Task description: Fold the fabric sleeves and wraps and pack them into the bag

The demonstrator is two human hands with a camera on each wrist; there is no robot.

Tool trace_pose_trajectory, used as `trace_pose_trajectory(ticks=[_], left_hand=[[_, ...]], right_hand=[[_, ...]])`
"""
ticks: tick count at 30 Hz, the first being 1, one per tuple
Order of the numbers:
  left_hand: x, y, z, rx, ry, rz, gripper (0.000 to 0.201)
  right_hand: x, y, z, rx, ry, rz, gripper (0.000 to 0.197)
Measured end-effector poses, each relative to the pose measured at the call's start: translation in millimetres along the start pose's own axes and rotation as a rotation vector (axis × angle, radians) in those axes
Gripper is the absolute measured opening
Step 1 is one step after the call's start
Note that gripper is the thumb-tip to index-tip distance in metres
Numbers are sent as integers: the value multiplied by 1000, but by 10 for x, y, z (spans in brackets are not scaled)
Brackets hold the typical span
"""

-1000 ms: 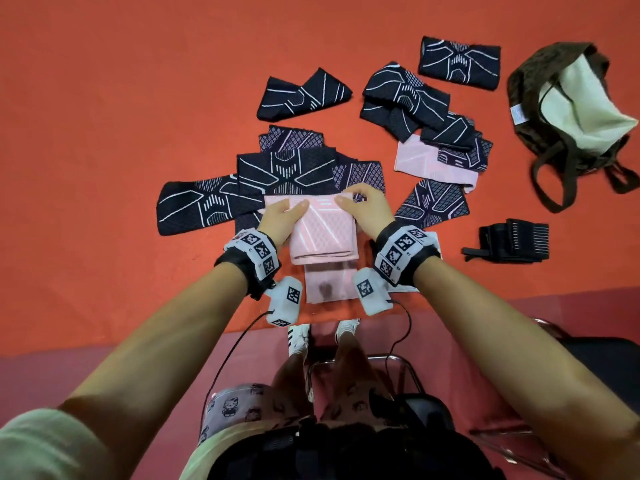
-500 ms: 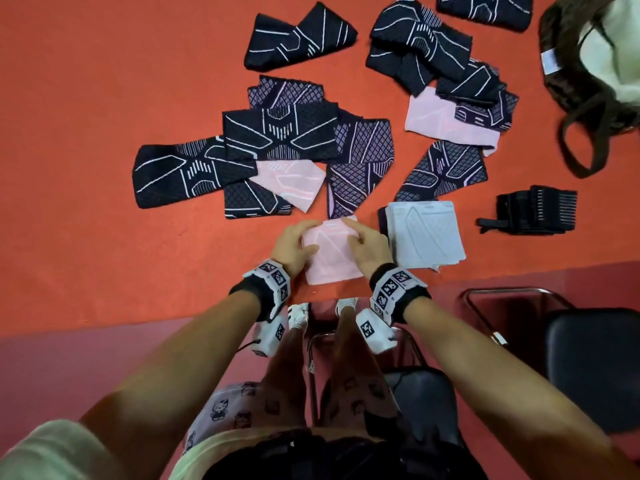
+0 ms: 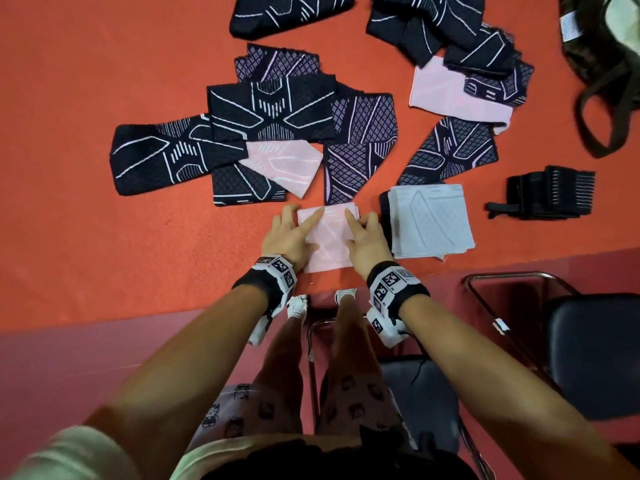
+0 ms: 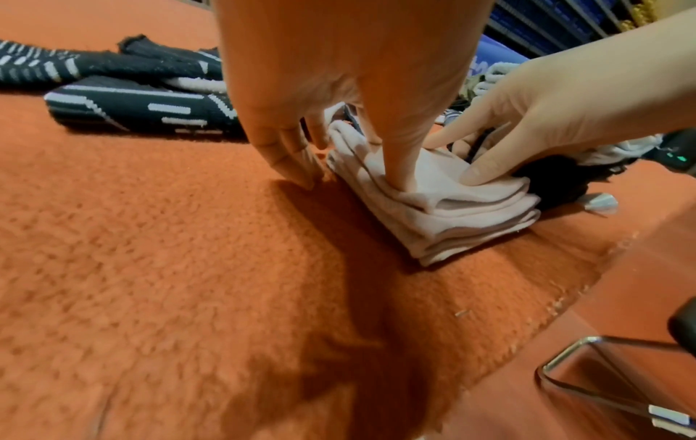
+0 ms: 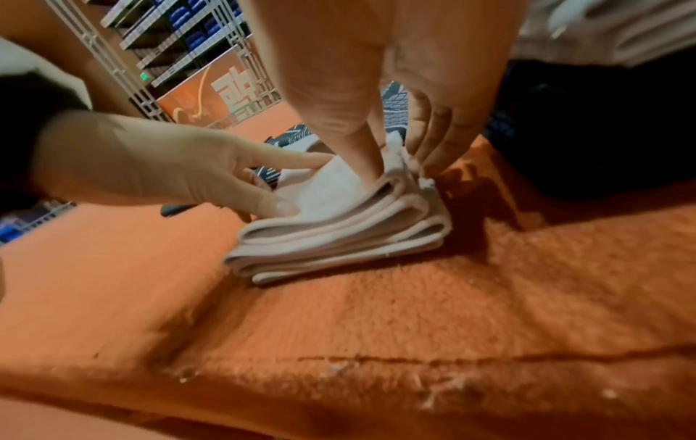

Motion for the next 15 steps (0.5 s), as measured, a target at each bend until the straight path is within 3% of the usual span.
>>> trace_pose_trajectory(ticks=[3, 6, 8, 11, 15], left_hand=[[31, 13, -47, 84, -18, 24, 75], [34, 17, -171, 79, 25, 63, 66], [27, 8, -335, -1, 99, 112, 52], [84, -98, -635, -42, 245, 139, 35], [263, -351, -1005, -29, 349, 67, 45]], right_hand=[[-7, -91, -47, -141, 33, -17, 62], [25, -228, -226, -171, 67, -7, 51], [94, -363, -382, -113, 135, -82, 43], [279, -613, -538, -41, 150, -233, 47], [663, -911, -603, -159, 58, -375, 56]])
Point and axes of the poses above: each hand's wrist, its own x-axis towards the middle knuckle, its own z-axis out of the palm, y = z × x, the point moved 6 cm from there along x, towards the middle knuckle, and after that the axes turned 2 degrees about -y, right-handed, at the moved point
